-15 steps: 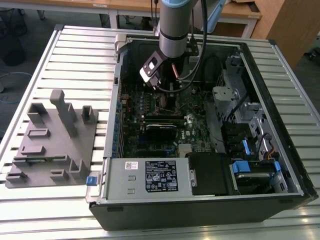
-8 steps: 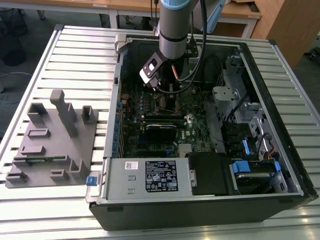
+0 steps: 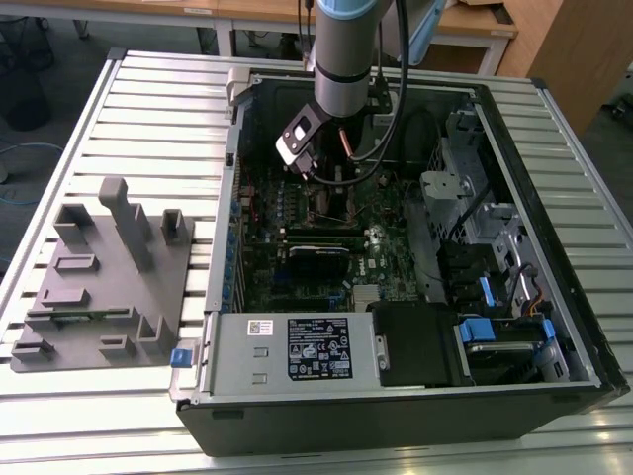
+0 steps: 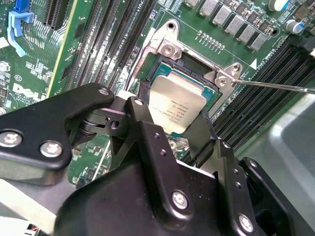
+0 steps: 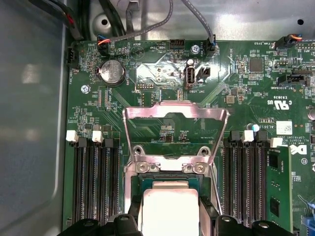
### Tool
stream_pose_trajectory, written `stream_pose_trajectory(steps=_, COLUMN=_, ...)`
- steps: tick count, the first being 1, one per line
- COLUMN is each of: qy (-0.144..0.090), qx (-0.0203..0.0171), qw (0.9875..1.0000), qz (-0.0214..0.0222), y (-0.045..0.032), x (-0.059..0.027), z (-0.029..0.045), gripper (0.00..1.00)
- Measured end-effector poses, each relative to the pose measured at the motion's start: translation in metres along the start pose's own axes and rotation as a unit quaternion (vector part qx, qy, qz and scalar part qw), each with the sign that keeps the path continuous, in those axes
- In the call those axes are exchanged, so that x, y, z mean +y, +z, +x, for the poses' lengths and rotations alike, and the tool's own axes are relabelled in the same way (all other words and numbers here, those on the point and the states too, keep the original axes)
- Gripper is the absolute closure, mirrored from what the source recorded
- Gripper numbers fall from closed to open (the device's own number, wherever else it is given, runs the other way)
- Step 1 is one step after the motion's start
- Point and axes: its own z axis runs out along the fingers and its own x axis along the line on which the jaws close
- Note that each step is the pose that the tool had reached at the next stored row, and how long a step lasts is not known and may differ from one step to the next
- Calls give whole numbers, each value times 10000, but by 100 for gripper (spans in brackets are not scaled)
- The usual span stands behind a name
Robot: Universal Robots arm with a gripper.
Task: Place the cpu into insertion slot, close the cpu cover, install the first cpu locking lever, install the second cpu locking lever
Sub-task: 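Place the cpu into insertion slot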
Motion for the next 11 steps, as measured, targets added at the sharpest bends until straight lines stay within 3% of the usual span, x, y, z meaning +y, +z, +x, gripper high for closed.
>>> stream_pose_trajectory(steps=11, qy=-1, qx=-1, qw=10000, qz=1, y=17, x=-9, z=-1, gripper=46)
